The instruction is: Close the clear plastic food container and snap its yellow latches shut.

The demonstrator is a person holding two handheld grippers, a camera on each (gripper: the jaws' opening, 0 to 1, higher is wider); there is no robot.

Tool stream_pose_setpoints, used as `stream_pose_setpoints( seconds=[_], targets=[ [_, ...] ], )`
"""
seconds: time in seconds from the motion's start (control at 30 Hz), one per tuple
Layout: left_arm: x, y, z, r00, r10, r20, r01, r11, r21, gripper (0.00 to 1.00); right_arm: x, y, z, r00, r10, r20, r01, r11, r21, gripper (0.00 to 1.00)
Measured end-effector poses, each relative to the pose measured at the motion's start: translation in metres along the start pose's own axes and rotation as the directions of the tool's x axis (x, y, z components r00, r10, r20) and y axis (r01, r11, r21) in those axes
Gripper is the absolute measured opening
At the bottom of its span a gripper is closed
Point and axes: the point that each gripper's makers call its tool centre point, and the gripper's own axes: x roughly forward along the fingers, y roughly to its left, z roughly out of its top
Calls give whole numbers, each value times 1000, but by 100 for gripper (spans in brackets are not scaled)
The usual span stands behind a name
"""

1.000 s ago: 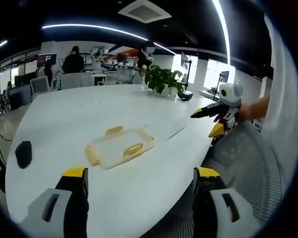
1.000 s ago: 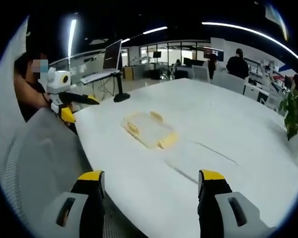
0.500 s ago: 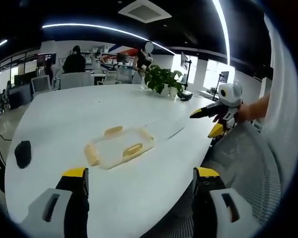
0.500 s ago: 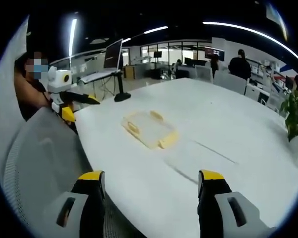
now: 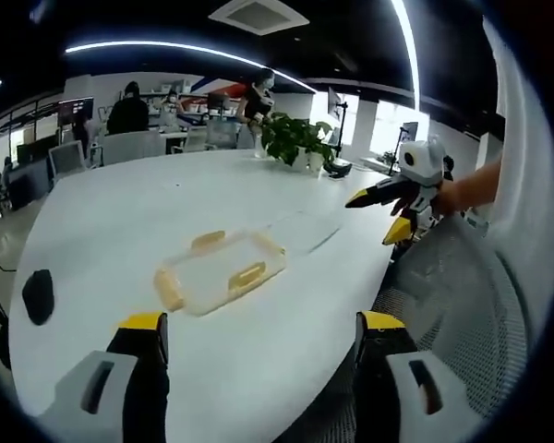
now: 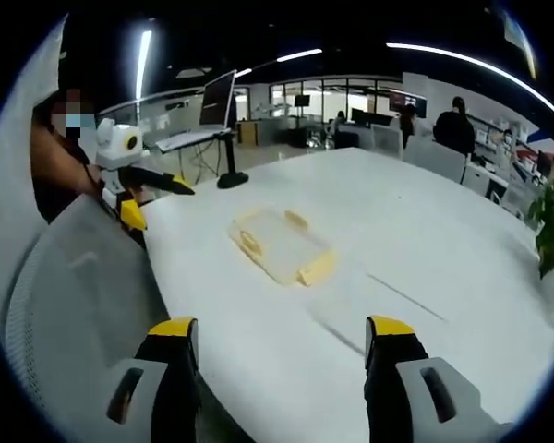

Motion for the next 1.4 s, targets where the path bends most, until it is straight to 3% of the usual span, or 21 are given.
stream_pose_setpoints(
  seconds=[0.03,0.07,0.13,0.17,0.2,0.27,0.87,1.4],
  targets=[
    [1,-3,-8,998,-39,-52,38,999,-27,62,2,0,1,1000,4,-4,-4,1000,-8,73],
    [2,-2,-10,997,-37,-69,36,999,-10,58,3,1,1,1000,9,-7,-9,1000,-15,73],
    [7,2,1,1000,-18,-10,19,995,100,71,6,1,2,999,23,-25,-24,999,-37,73],
    [9,1,5,1000,-22,14,21,995,100,78,8,2,3,999,36,-28,-37,999,-36,73],
    [9,1,4,1000,-25,1,25,996,84,79,9,1,5,999,37,-28,-38,999,-40,73],
    [11,3,3,999,-28,-15,29,996,80,76,12,0,8,999,44,-26,-45,998,-47,73],
    [22,38,20,1000,-7,16,6,996,89,79,39,-13,25,994,99,-39,-103,989,-107,72],
    [39,67,27,999,-24,-26,27,988,154,80,64,-24,32,981,169,-93,-183,969,-165,72]
  ],
)
